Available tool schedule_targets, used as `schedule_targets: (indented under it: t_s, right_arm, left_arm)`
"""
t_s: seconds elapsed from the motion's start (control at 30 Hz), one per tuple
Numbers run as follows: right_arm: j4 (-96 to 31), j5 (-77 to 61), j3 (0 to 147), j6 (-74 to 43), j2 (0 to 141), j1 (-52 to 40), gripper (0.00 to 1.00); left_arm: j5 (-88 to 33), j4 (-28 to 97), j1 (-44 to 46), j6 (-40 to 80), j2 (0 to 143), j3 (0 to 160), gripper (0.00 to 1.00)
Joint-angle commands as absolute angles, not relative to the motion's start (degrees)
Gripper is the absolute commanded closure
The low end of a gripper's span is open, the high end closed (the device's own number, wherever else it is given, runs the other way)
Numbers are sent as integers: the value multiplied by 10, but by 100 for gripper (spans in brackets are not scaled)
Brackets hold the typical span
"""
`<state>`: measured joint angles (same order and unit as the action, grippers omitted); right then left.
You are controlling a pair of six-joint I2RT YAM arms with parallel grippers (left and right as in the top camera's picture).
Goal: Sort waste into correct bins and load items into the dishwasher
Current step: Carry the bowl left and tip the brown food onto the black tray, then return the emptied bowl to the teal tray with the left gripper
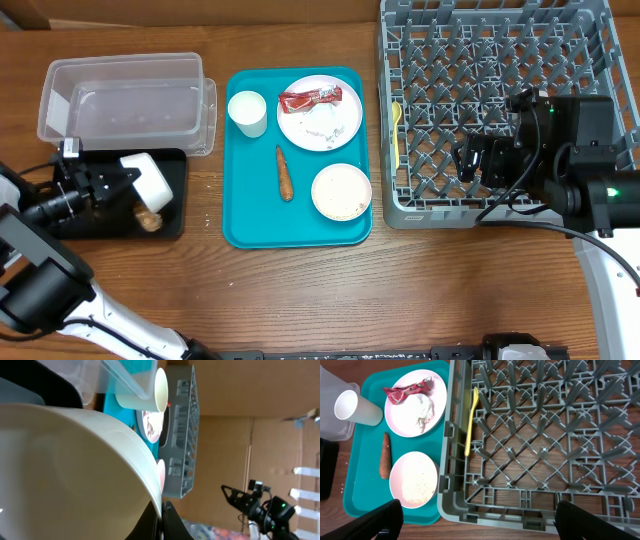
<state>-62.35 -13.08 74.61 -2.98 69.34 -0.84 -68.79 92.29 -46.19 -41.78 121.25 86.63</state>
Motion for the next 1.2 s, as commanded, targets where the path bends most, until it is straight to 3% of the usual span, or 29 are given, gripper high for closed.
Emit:
schedule_targets:
  t_s: [0.0,0.13,0.37,0.57,0.93,1.17]
  right_arm:
    - [-621,-127,765,-27,693,-11,1]
    - [-621,-127,765,-27,693,-11,1]
    - [-623,-127,765,-28,693,-11,1]
    - [-623,-127,765,-28,693,-11,1]
    - [-623,-127,765,-28,693,-11,1]
    - [-623,-127,765,-28,693,-11,1]
  left_arm:
    - [-732,923,-467,-438,1222,864,96]
    - [-768,969,-463,-482,1220,908,96]
    - [-725,969,-389,-415,1108,993,96]
    - [-592,958,-249,-315,1005,1037,96]
    - [-137,838,6,6,993,1027,96]
    - [-79,770,105,100,1039,960,96]
